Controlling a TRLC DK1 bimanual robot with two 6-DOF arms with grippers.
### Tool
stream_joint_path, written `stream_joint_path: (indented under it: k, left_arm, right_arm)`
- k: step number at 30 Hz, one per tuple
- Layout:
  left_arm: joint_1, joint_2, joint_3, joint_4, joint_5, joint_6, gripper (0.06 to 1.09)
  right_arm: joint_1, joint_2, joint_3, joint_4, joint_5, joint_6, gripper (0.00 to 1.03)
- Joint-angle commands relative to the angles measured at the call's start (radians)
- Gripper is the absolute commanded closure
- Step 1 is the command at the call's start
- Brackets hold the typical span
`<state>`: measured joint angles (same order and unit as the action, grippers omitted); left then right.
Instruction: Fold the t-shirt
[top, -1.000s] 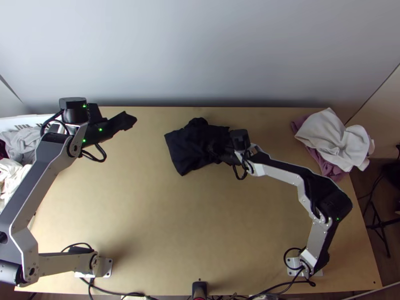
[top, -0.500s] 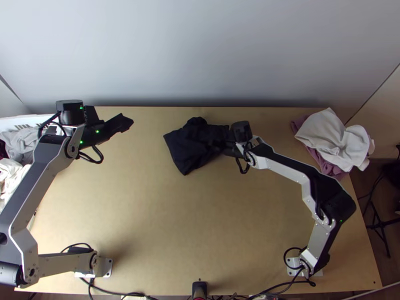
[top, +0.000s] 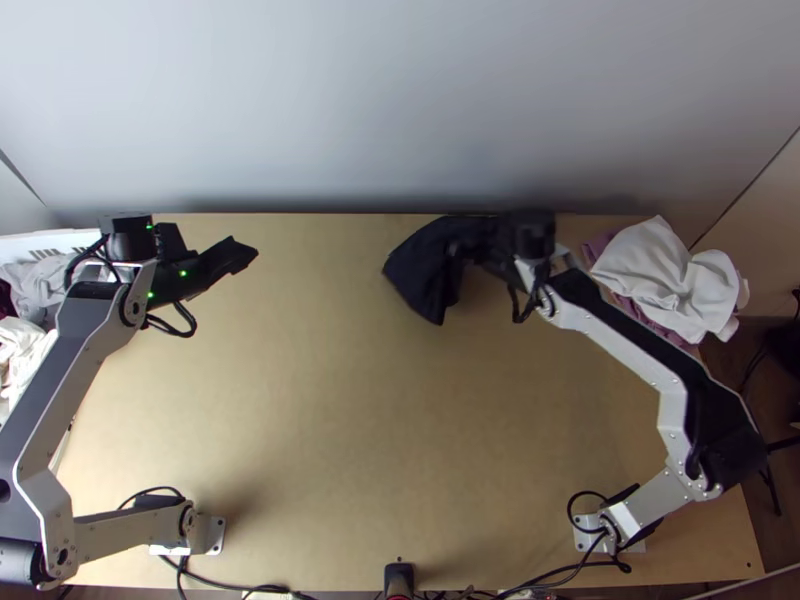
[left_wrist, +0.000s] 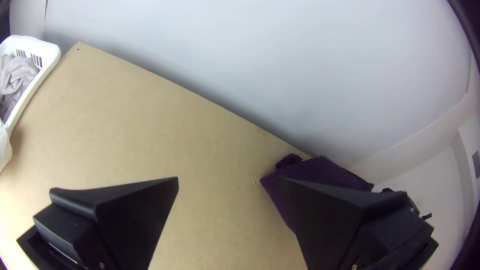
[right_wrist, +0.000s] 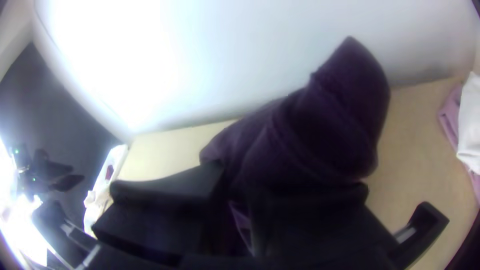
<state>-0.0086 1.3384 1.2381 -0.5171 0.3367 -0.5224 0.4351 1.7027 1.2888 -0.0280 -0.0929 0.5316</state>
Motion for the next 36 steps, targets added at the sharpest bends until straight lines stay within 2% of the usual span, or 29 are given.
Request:
stream_joint_path:
  k: [1, 6, 10, 20, 27, 32, 36]
  left_arm:
    - [0.019, -0.021, -0.032, 0.000, 0.032, -0.001, 0.11]
    - [0.019, -0.038, -0.057, 0.000, 0.047, -0.001, 0.11]
    - [0.012, -0.048, -0.088, 0.002, 0.062, 0.005, 0.11]
    - [0.016, -0.051, -0.149, 0.034, 0.062, 0.036, 0.11]
    - [0.012, -0.044, -0.149, 0.042, 0.065, 0.053, 0.11]
    - [0.018, -0.048, -0.150, 0.042, 0.065, 0.068, 0.11]
    - [0.029, -0.054, -0.164, 0.042, 0.065, 0.084, 0.11]
  right_arm:
    - [-0.118, -0.069, 0.056, -0.010, 0.027, -0.050, 1.00]
    - [-0.248, -0.091, 0.139, -0.035, 0.025, -0.058, 1.00]
    - [-0.342, -0.117, 0.165, -0.070, 0.024, -0.107, 1.00]
    - [-0.552, -0.207, 0.018, -0.084, 0.010, -0.249, 1.00]
    - [-0.674, -0.199, -0.065, -0.030, 0.004, -0.300, 1.00]
    - [-0.774, -0.160, -0.098, 0.094, -0.056, -0.306, 1.00]
    - [-0.849, -0.130, -0.114, 0.138, -0.116, -0.314, 1.00]
